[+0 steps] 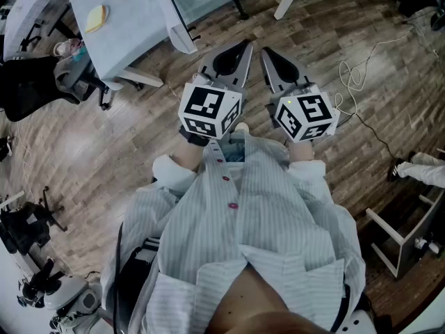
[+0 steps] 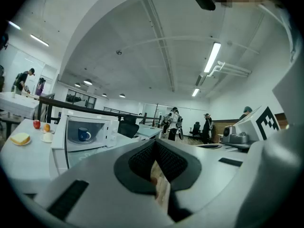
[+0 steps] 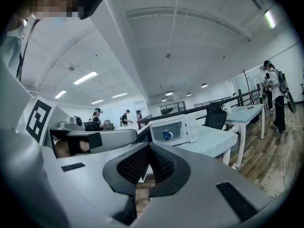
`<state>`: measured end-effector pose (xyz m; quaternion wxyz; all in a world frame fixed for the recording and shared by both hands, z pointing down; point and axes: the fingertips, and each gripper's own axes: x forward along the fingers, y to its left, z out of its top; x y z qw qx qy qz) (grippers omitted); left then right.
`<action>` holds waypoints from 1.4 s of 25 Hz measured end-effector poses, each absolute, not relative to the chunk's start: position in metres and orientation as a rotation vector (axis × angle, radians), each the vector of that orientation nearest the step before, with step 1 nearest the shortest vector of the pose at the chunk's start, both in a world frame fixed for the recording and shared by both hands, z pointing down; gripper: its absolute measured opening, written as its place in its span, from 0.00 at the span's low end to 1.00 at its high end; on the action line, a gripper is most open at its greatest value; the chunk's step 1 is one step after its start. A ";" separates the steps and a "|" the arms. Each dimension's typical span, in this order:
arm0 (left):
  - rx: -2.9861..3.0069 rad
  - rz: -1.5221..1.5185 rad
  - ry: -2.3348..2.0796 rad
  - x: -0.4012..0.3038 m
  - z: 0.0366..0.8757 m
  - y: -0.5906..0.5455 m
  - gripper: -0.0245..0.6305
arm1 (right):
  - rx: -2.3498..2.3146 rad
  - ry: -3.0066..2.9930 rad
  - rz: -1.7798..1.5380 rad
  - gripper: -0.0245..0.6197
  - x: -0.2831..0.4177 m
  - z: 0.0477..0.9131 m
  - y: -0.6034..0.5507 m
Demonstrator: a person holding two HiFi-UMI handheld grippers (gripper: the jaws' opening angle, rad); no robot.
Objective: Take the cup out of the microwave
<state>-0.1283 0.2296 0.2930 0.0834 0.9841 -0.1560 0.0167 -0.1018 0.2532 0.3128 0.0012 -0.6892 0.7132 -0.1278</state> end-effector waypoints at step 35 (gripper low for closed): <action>2.907 0.072 -0.590 -0.074 0.313 0.202 0.05 | -2.109 2.264 -0.421 0.09 -0.044 0.327 0.233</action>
